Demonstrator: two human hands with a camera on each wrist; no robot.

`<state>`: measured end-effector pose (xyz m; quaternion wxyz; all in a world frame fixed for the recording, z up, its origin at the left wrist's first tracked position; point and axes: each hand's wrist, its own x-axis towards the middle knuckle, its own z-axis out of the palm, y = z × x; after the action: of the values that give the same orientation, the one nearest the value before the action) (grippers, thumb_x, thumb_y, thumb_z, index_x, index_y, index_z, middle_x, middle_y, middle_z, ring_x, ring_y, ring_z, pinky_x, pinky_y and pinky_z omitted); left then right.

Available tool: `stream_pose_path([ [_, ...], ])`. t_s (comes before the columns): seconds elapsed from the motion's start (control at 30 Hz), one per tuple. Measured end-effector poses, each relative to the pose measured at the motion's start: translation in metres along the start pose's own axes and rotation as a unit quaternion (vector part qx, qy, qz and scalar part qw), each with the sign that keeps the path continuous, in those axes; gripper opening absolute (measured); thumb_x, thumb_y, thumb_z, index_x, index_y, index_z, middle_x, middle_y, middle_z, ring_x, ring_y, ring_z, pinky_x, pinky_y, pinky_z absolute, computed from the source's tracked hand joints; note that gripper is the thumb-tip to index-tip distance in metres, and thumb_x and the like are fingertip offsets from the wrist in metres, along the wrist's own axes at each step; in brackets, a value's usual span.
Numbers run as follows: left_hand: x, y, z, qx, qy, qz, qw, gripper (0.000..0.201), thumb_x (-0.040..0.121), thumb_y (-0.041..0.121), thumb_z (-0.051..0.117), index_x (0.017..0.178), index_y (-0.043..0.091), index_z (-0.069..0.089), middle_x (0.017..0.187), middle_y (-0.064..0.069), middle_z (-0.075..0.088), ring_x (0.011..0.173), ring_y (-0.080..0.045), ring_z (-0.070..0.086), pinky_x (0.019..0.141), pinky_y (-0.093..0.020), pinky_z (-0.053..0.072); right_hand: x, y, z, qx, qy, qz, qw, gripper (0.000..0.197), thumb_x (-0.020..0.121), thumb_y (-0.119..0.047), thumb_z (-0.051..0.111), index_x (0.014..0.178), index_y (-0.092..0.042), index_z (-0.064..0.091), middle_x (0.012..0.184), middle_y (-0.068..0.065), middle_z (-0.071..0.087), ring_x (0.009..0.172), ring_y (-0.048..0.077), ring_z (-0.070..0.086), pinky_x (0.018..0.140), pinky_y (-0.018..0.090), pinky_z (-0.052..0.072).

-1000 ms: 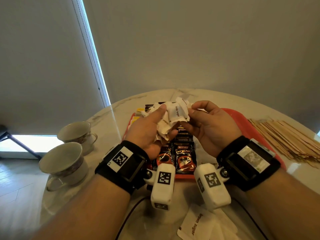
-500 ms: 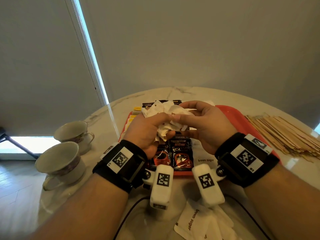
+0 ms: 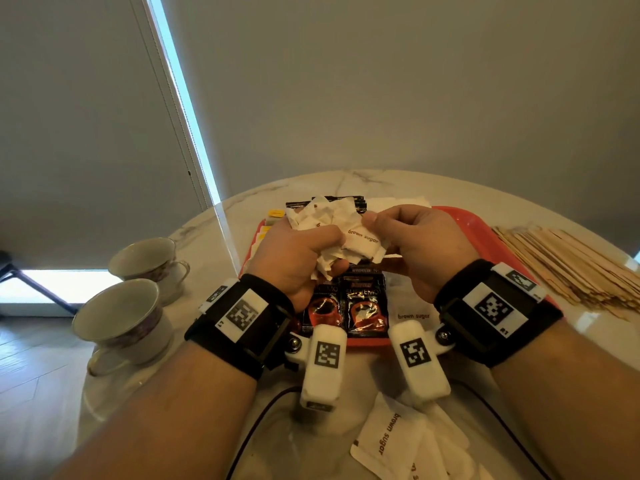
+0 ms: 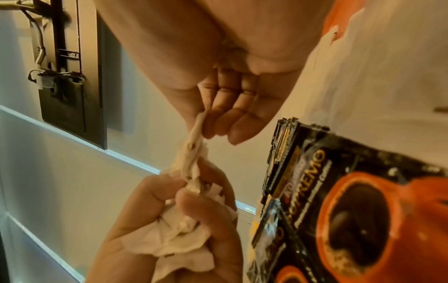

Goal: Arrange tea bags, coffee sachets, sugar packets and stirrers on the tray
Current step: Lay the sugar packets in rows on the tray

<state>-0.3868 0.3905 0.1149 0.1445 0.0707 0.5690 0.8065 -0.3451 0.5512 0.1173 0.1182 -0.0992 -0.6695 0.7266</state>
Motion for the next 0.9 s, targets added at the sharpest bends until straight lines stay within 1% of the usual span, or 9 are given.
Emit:
stream_pose_path([
  [0.13, 0.001, 0.004, -0.001, -0.062, 0.031, 0.01, 0.998, 0.019, 0.092, -0.011, 0.064, 0.106, 0.001, 0.065, 0.086, -0.015, 0.079, 0.067, -0.027, 0.076, 0.044, -0.023, 0.054, -0.003, -0.002, -0.001, 0.02, -0.062, 0.055, 0.996, 0.028, 0.084, -0.011, 0.079, 0.106, 0.001, 0.068, 0.091, 0.012, 0.074, 0.077, 0.023, 0.067, 0.065, 0.031, 0.061],
  [0.23, 0.001, 0.005, -0.002, -0.08, 0.035, -0.004, 0.996, 0.016, 0.093, -0.009, 0.066, 0.104, 0.002, 0.065, 0.084, -0.016, 0.079, 0.065, -0.026, 0.075, 0.045, -0.022, 0.056, -0.001, -0.006, -0.002, 0.031, -0.047, 0.06, 0.997, 0.014, 0.085, -0.003, 0.077, 0.096, -0.004, 0.068, 0.084, 0.01, 0.073, 0.075, 0.021, 0.068, 0.063, 0.03, 0.061],
  [0.3, 0.001, 0.006, -0.001, -0.092, 0.034, -0.008, 0.995, 0.013, 0.093, -0.009, 0.065, 0.1, 0.002, 0.065, 0.085, -0.016, 0.079, 0.066, -0.027, 0.074, 0.046, -0.023, 0.056, 0.005, -0.012, -0.009, 0.074, -0.014, 0.065, 0.995, 0.01, 0.088, -0.001, 0.073, 0.088, -0.008, 0.066, 0.078, 0.007, 0.072, 0.069, 0.017, 0.066, 0.064, 0.03, 0.059],
  [0.37, 0.002, 0.007, -0.002, -0.108, 0.045, -0.01, 0.993, 0.014, 0.093, -0.008, 0.066, 0.102, 0.003, 0.064, 0.085, -0.016, 0.078, 0.066, -0.027, 0.075, 0.046, -0.024, 0.056, 0.016, -0.015, -0.021, 0.118, 0.034, 0.071, 0.99, 0.011, 0.09, 0.0, 0.071, 0.095, -0.008, 0.066, 0.079, 0.007, 0.072, 0.068, 0.015, 0.065, 0.063, 0.029, 0.058],
  [0.43, 0.003, 0.009, -0.004, -0.119, 0.053, -0.011, 0.991, 0.016, 0.093, -0.008, 0.066, 0.102, 0.005, 0.063, 0.078, -0.012, 0.078, 0.063, -0.025, 0.074, 0.044, -0.025, 0.055, 0.035, -0.015, -0.04, 0.134, 0.11, 0.08, 0.982, 0.015, 0.09, 0.002, 0.069, 0.102, -0.007, 0.067, 0.084, 0.009, 0.07, 0.07, 0.016, 0.063, 0.062, 0.028, 0.057],
  [0.5, 0.004, 0.01, -0.006, -0.123, 0.061, -0.01, 0.99, 0.02, 0.092, -0.008, 0.067, 0.104, 0.007, 0.062, 0.076, -0.011, 0.078, 0.064, -0.026, 0.074, 0.045, -0.025, 0.055, 0.057, -0.011, -0.063, 0.127, 0.185, 0.106, 0.969, 0.011, 0.091, 0.001, 0.067, 0.097, -0.007, 0.069, 0.085, 0.008, 0.066, 0.069, 0.017, 0.059, 0.062, 0.028, 0.056],
  [0.67, 0.006, 0.008, -0.007, -0.118, 0.069, -0.004, 0.991, 0.023, 0.091, -0.008, 0.067, 0.105, 0.01, 0.062, 0.09, -0.014, 0.078, 0.068, -0.025, 0.076, 0.046, -0.025, 0.055, 0.087, 0.003, -0.1, -0.046, 0.218, 0.213, 0.951, 0.014, 0.097, -0.002, 0.057, 0.091, -0.007, 0.068, 0.068, 0.006, 0.055, 0.058, 0.015, 0.05, 0.064, 0.029, 0.044],
  [0.8, 0.007, 0.009, -0.008, -0.122, 0.067, -0.009, 0.99, 0.023, 0.092, -0.009, 0.066, 0.103, 0.011, 0.061, 0.079, -0.011, 0.079, 0.066, -0.025, 0.076, 0.045, -0.025, 0.054, 0.091, 0.006, -0.103, -0.156, 0.196, 0.242, 0.937, 0.01, 0.092, -0.004, 0.064, 0.082, -0.006, 0.065, 0.064, 0.004, 0.055, 0.054, 0.015, 0.047, 0.057, 0.028, 0.041],
  [0.9, 0.008, 0.007, -0.009, -0.12, 0.067, -0.013, 0.99, 0.026, 0.092, -0.008, 0.067, 0.109, 0.011, 0.062, 0.091, -0.015, 0.08, 0.074, -0.029, 0.078, 0.046, -0.026, 0.055, 0.093, 0.005, -0.099, -0.209, 0.175, 0.241, 0.931, 0.015, 0.09, -0.008, 0.07, 0.075, -0.007, 0.066, 0.058, 0.003, 0.057, 0.053, 0.015, 0.049, 0.061, 0.03, 0.041],
])
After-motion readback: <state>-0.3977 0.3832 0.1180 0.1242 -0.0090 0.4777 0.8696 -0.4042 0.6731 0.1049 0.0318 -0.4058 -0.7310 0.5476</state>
